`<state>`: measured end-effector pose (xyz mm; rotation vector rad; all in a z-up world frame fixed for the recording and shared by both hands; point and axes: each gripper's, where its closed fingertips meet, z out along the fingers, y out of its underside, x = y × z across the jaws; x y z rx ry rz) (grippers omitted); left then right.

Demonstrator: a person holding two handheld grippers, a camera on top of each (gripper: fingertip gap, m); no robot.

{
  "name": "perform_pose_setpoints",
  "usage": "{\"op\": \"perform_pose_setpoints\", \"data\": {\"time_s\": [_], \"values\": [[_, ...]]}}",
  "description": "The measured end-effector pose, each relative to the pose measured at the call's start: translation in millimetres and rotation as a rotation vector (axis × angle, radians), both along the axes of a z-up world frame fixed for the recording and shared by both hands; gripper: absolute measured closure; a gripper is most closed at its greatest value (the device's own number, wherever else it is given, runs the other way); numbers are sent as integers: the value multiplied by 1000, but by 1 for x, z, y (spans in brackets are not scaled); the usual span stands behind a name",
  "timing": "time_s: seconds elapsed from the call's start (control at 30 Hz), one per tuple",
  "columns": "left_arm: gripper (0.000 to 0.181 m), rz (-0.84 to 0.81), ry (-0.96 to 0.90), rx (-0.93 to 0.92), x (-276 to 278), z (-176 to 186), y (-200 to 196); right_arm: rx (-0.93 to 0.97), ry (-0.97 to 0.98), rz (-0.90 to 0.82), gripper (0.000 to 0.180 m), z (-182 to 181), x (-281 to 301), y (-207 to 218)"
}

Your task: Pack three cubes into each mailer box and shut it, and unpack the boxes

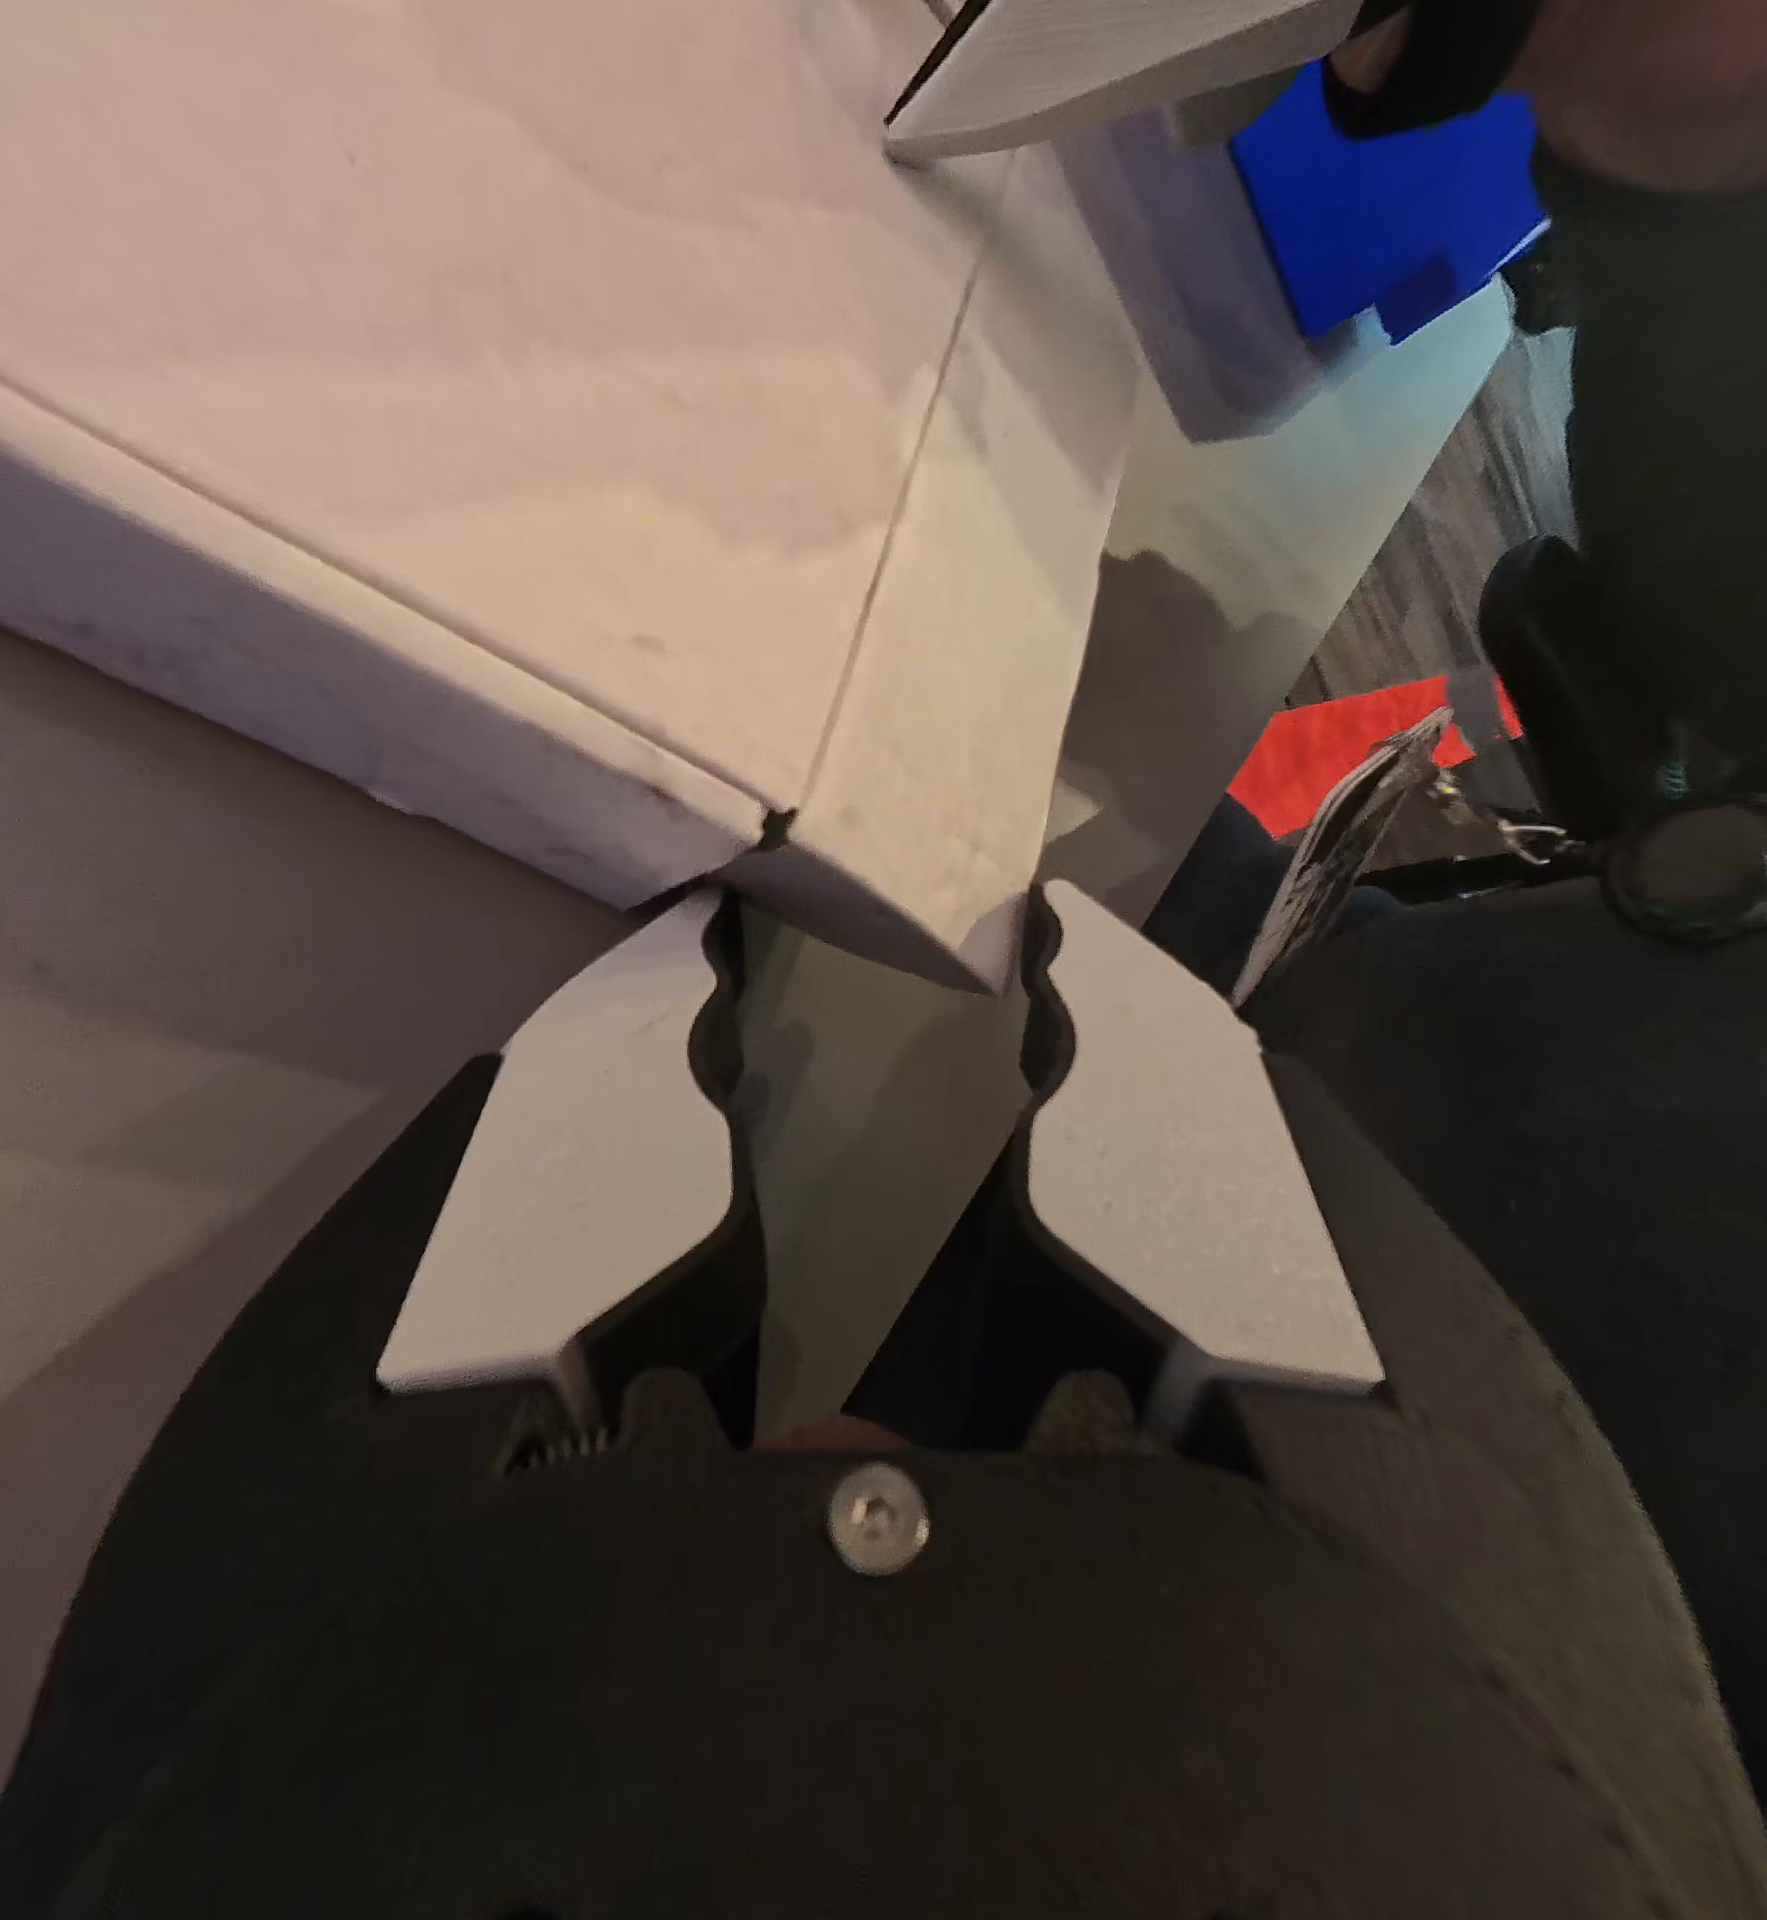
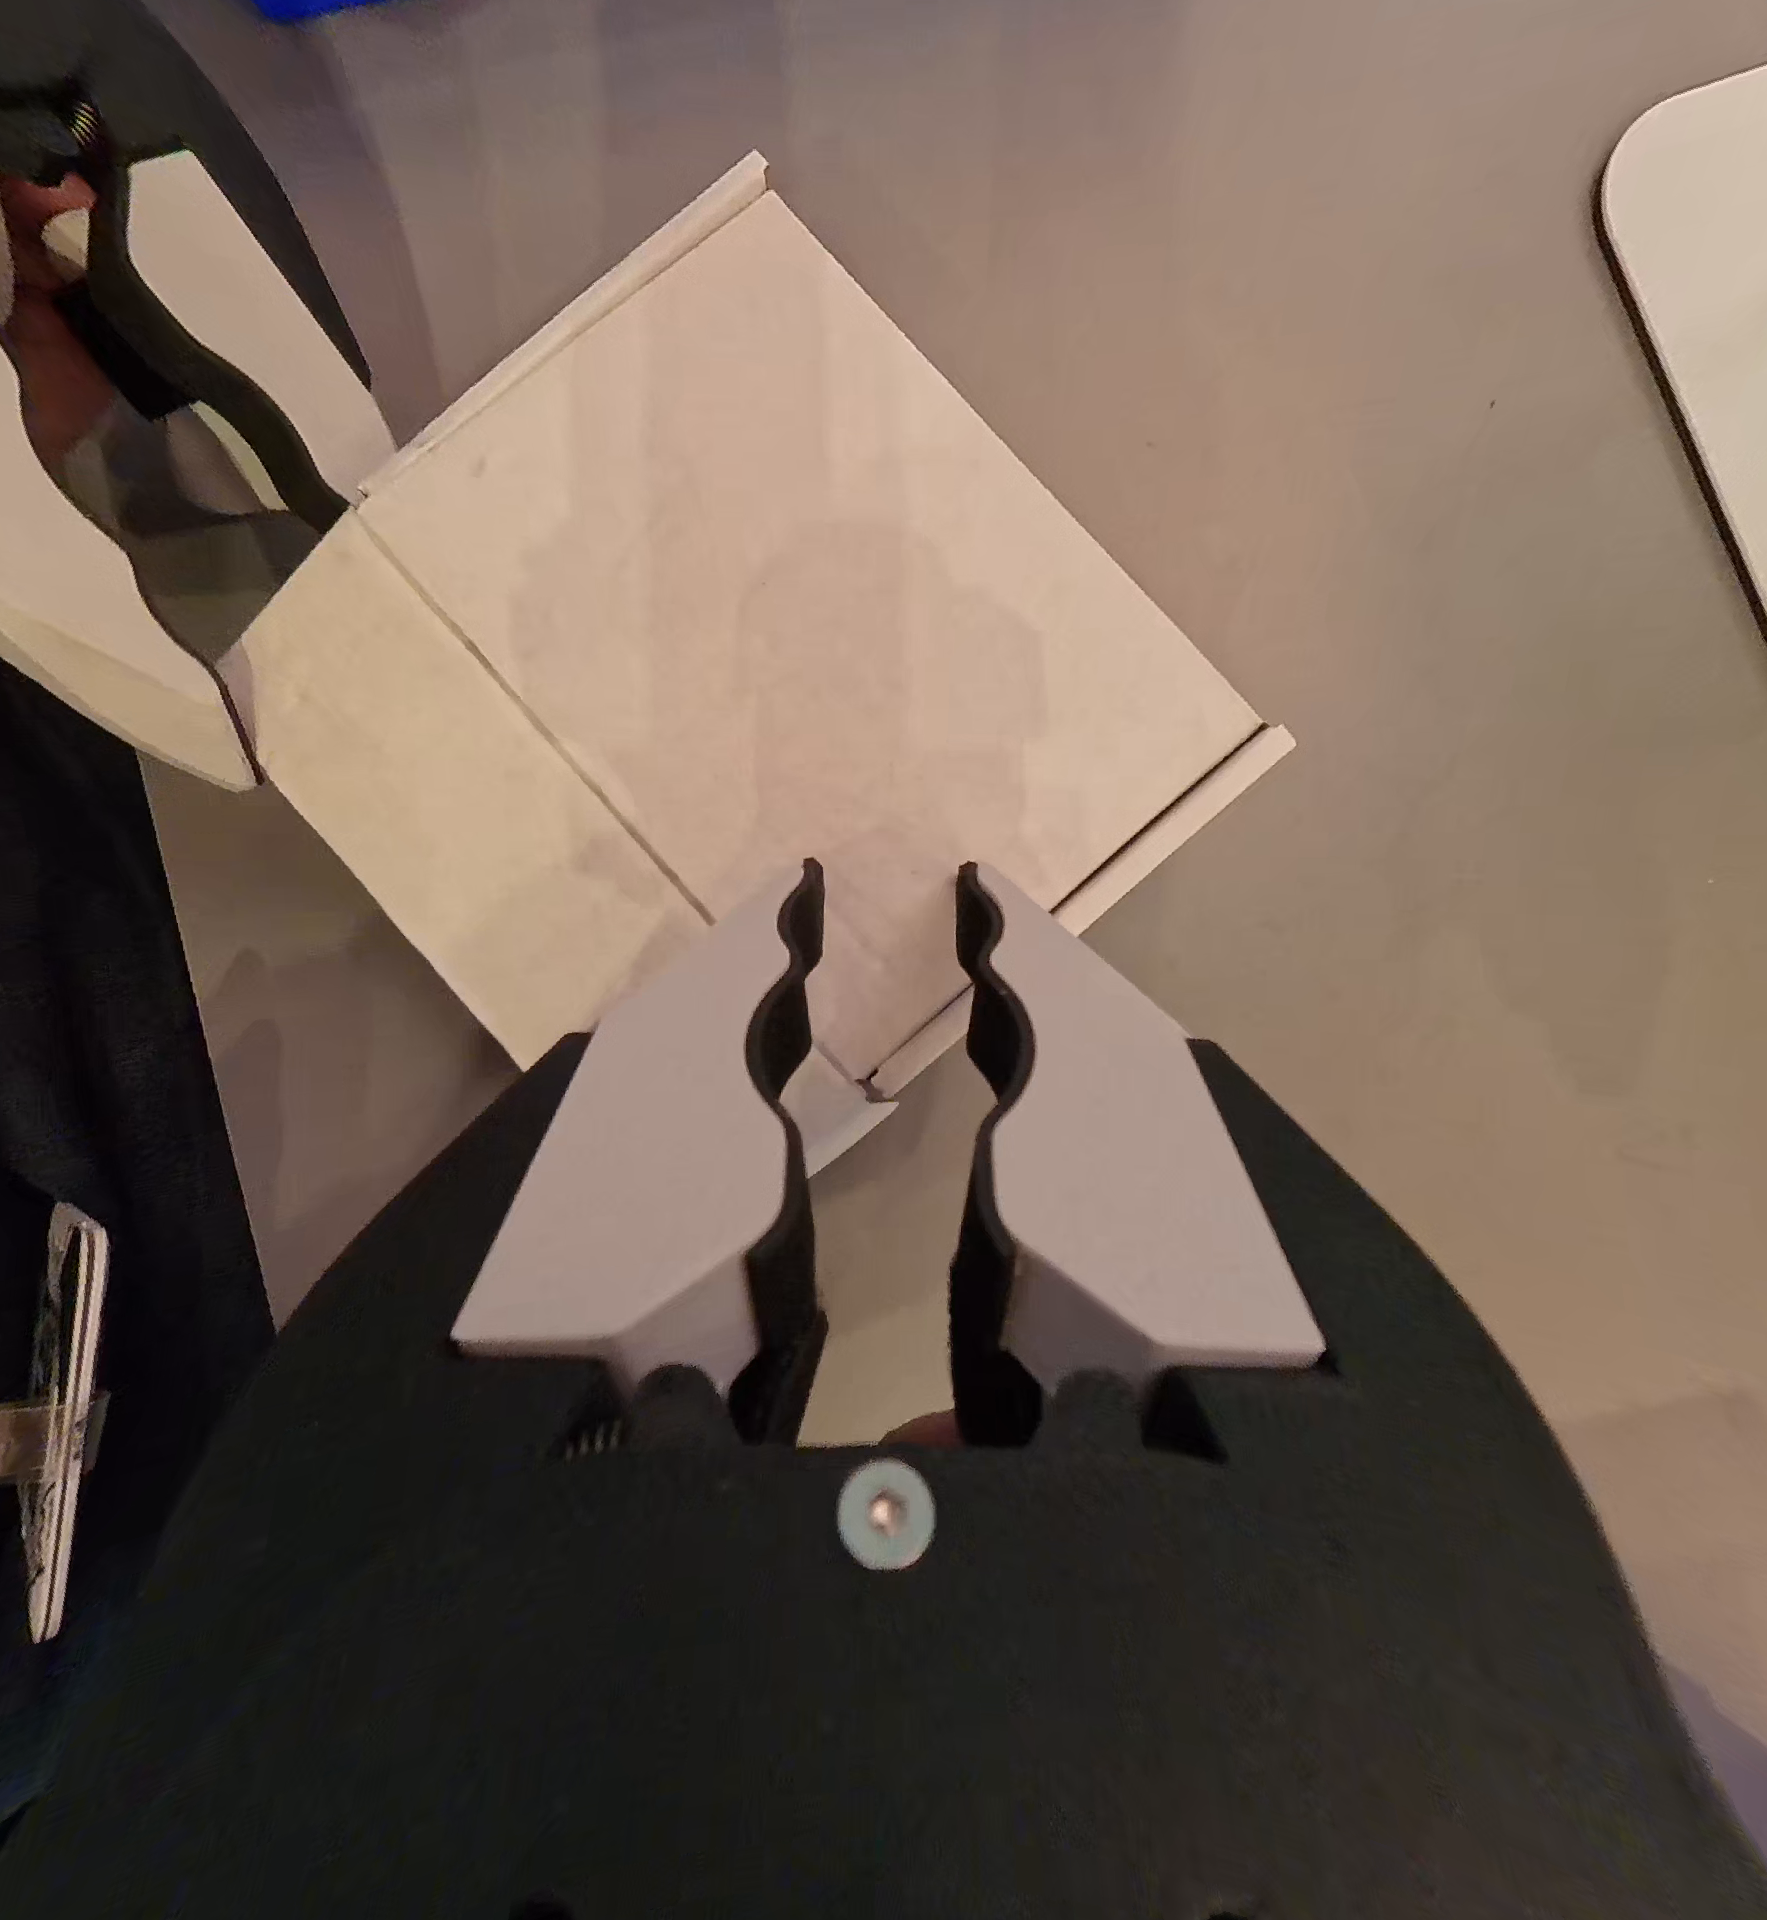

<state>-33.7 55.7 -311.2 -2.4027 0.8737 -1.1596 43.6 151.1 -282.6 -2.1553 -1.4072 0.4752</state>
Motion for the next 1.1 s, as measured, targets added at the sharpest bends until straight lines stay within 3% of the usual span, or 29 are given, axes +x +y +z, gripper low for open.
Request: {"op": "perform_pose_setpoints", "data": {"time_s": [0.43,0.7,0.73,1.1], "values": [[132,26,10,-11,-4,-2,0,-18,23,-9,156,1,0,-1],[131,40,117,60,-14,-5,11,-24,10,-14,158,2,5,-1],[137,23,95,53,-13,-1,10,-29,15,-17,158,1,6,-1],[139,-24,58,69,-10,-2,9,-40,19,-23,159,1,7,0]]}}
